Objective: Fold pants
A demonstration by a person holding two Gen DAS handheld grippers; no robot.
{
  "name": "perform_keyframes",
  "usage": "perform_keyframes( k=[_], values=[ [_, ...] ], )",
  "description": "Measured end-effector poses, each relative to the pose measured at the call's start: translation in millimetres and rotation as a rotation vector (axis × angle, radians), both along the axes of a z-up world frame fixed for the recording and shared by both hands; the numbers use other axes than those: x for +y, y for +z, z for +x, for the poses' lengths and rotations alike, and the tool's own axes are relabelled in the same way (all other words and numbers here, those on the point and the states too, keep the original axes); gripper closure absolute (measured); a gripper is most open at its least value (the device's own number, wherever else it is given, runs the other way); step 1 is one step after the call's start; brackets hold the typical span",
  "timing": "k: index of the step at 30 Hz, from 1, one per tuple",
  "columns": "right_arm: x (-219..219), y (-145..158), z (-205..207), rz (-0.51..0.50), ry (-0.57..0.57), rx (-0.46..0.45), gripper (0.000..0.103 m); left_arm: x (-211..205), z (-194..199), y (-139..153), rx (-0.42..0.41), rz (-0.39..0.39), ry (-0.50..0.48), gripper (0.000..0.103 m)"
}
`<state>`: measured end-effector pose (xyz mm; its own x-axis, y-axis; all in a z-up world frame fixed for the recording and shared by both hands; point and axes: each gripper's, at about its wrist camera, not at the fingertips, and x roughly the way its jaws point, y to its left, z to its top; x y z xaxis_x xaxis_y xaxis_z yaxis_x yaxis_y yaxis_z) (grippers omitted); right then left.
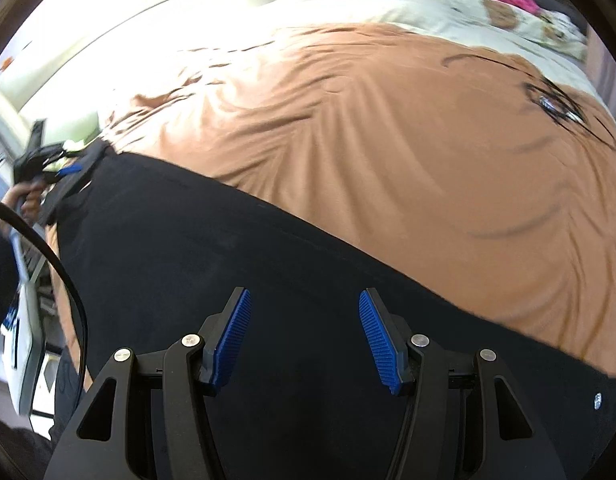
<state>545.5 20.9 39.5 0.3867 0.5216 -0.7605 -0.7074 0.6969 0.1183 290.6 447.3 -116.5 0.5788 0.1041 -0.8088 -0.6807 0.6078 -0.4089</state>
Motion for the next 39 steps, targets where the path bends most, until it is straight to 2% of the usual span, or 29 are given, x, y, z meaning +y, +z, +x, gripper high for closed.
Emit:
perform_keyframes(
  k=[5,14,20,29,30,32,34,36,39],
  values=[
    [30.1,-8.7,10.3,-0.031,0.087,-0.014,0.048,5.5,29.9,-4.4,0.072,0.018,0.017,0.047],
    [82.2,-26.1,40.9,-0.133,0.205,-0.02,0.048,8.6,61.5,-9.9,0.199,0.056,0.031,0.048],
    [101.6,-42.5,56.4,-0.199,0.294,0.023,0.053,9.8,79.2,-17.7,0.262,0.068,0.026,0.047],
    [117.5,-70.4,75.1,-0.286,0.334,0.077,0.053,11.8,92.3,-38.0,0.332,0.034,0.042,0.048],
    [118.3,-70.9,75.6,-0.285,0.334,0.08,0.055,12.2,93.1,-39.5,0.336,0.028,0.046,0.047],
    [120.4,-70.5,75.1,-0.276,0.342,0.096,0.069,12.2,95.5,-42.1,0.352,0.024,0.048,0.047],
    [120.1,-69.3,73.4,-0.279,0.353,0.088,0.091,12.2,96.9,-45.0,0.37,0.019,0.047,0.047],
    [116.7,-67.3,71.3,-0.271,0.358,0.085,0.098,11.4,97.3,-48.2,0.386,0.015,0.05,0.047],
    [110.2,-59.7,65.6,-0.228,0.365,0.064,0.101,11.2,97.7,-53.0,0.407,0.008,0.052,0.047]
  ],
)
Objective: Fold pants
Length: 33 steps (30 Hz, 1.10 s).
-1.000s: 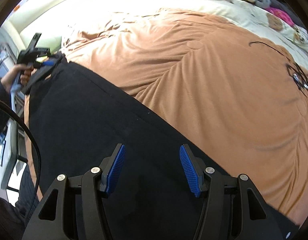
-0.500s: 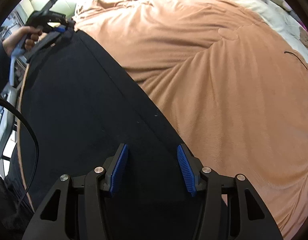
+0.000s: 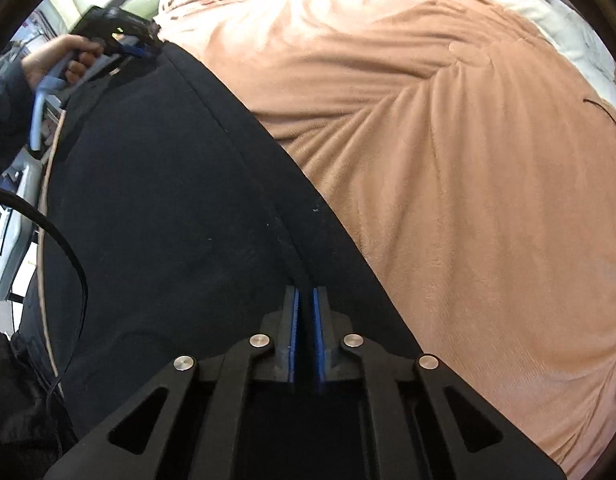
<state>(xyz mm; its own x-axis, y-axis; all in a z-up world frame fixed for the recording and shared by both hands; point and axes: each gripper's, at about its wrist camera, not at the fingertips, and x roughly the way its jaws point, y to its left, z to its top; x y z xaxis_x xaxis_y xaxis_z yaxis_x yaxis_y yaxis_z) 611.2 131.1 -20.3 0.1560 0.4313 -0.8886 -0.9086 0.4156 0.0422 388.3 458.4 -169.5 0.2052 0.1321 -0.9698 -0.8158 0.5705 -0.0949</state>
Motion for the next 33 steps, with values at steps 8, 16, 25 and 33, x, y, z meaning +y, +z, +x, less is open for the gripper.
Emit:
perform_keyframes(
  k=[8,16,25,33],
  values=[
    [-10.5,13.9,-28.4,0.056,0.062,-0.029,0.102,-0.7,0.0,-8.4,0.012,-0.014,0.031,0.043],
    [-16.4,20.9,-47.4,0.078,0.097,-0.046,0.102,-3.4,15.0,-20.2,0.047,0.002,0.042,0.036],
    [-31.6,27.3,-41.0,0.095,0.025,-0.078,0.103,13.4,-1.7,-8.5,0.002,0.013,0.098,0.098],
    [-18.8,22.1,-32.3,0.061,-0.092,-0.14,0.103,22.3,-5.8,12.7,-0.071,0.013,0.074,0.101]
  ],
)
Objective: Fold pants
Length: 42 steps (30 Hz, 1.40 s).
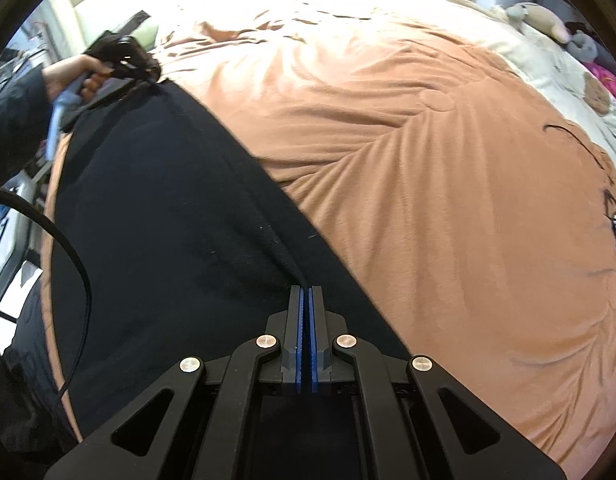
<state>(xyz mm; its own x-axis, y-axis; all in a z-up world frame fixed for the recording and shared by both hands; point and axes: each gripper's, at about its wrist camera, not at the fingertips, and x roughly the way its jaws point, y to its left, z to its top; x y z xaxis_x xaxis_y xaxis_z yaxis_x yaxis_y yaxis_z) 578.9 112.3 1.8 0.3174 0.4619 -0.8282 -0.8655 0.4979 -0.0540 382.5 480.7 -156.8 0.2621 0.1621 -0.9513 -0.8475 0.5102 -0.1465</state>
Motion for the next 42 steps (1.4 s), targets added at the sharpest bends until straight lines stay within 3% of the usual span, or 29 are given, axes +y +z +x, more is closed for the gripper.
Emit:
perform_keyframes(
  k=[9,20,22,24,26,27,35,42],
  values=[
    [15.0,-5.4,1.8,-0.021,-0.068,-0.028,0.103,2.5,14.2,-4.1,-0.008,-0.007,-0.007,0.102],
    [27.3,-34.8,25.6,-0.067,-0.128,0.015,0.103,5.4,24.4,-22.0,-0.005,-0.018,-0.025,0.1],
    [26.4,-34.0,28.7,-0.053,-0.157,0.012,0.098,2.5,25.4,-17.7,-0.014,-0.018,-0.06,0.091],
    [24.2,-28.8,28.5,-0.05,-0.195,0.003,0.094,-1.8,24.3,-10.4,-0.048,-0.022,-0.102,0.06],
    [21.3,-23.1,24.3,-0.037,-0.213,0.001,0.091,-7.3,19.9,1.0,-0.059,0.001,-0.134,0.037],
    [19.3,-19.9,21.2,-0.031,-0.218,0.0,0.09,-9.1,17.7,5.7,-0.062,0.015,-0.143,0.034],
    [-8.8,2.8,-19.0,0.019,-0.273,-0.012,0.088,-26.4,-20.2,39.9,-0.145,0.034,-0.249,0.034],
    [-35.5,18.6,-55.7,0.055,-0.33,-0.024,0.086,-41.1,-59.8,60.0,-0.181,0.063,-0.278,0.034]
  ],
)
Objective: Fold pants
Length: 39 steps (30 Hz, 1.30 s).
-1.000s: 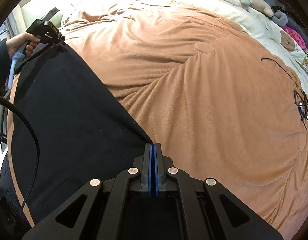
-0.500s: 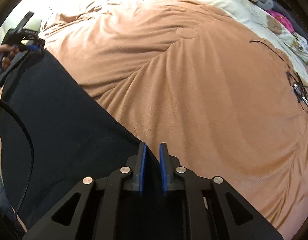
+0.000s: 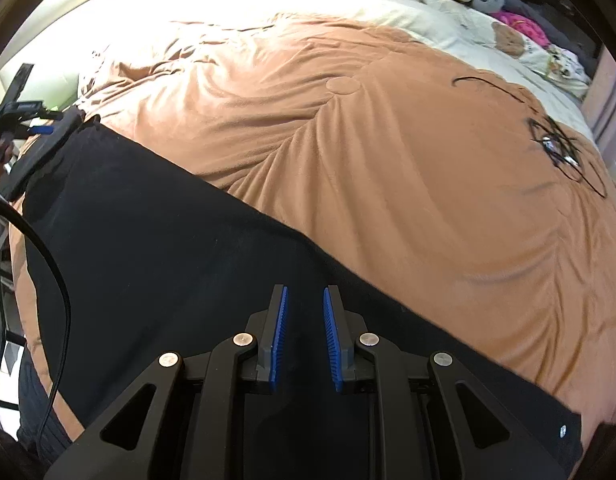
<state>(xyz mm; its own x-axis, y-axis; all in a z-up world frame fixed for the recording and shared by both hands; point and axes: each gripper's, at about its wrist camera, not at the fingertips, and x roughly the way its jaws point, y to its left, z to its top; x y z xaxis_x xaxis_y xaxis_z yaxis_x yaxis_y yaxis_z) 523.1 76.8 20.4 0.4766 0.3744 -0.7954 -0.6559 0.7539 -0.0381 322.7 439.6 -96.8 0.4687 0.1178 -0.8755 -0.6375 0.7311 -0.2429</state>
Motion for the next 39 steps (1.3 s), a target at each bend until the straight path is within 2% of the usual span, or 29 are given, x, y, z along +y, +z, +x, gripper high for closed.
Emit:
perform_keyframes(
  k=[2,3,4,8,10,11,13,14,15,17,29,39],
  values=[
    [-5.3,4.9,-9.7,0.015,-0.007,0.003,0.072,-5.7,-15.6,6.0,-0.021,0.003,0.003,0.034],
    [-8.3,7.5,-15.6,0.025,-0.008,-0.002,0.059,-7.2,-22.2,8.4,-0.034,0.003,0.007,0.034],
    [-11.3,10.3,-21.1,0.038,-0.009,-0.012,0.052,-9.2,-27.9,10.5,-0.048,0.004,0.009,0.034],
    [-23.9,15.6,-40.4,0.086,-0.025,0.0,0.048,-19.0,-53.5,16.3,-0.091,0.002,0.004,0.034],
    [-31.2,17.2,-49.6,0.115,-0.041,0.009,0.032,-22.6,-65.3,16.9,-0.105,-0.006,0.008,0.033],
    [-33.9,17.8,-53.0,0.125,-0.045,0.011,0.028,-23.8,-71.2,16.6,-0.113,-0.011,0.008,0.032],
    [-40.0,18.2,-62.9,0.143,-0.062,0.015,0.017,-25.9,-83.1,15.6,-0.131,-0.019,0.013,0.019],
    [-42.0,18.1,-65.8,0.148,-0.069,0.019,0.017,-26.9,-87.7,15.8,-0.135,-0.015,0.018,0.008],
    [-43.7,18.0,-69.1,0.154,-0.074,0.02,0.016,-28.7,-94.1,16.7,-0.145,-0.005,0.025,0.003],
    [-48.4,16.9,-77.1,0.169,-0.087,0.026,0.015,-30.9,-106.3,17.6,-0.174,-0.004,0.031,0.001],
    [-61.4,0.6,-104.1,0.214,-0.139,0.103,0.014,-42.1,-148.0,-0.1,-0.246,-0.078,0.043,0.001],
    [-73.8,-21.6,-113.7,0.299,-0.183,0.185,0.014,-43.0,-164.0,-32.9,-0.291,-0.229,0.075,0.001]
  ],
)
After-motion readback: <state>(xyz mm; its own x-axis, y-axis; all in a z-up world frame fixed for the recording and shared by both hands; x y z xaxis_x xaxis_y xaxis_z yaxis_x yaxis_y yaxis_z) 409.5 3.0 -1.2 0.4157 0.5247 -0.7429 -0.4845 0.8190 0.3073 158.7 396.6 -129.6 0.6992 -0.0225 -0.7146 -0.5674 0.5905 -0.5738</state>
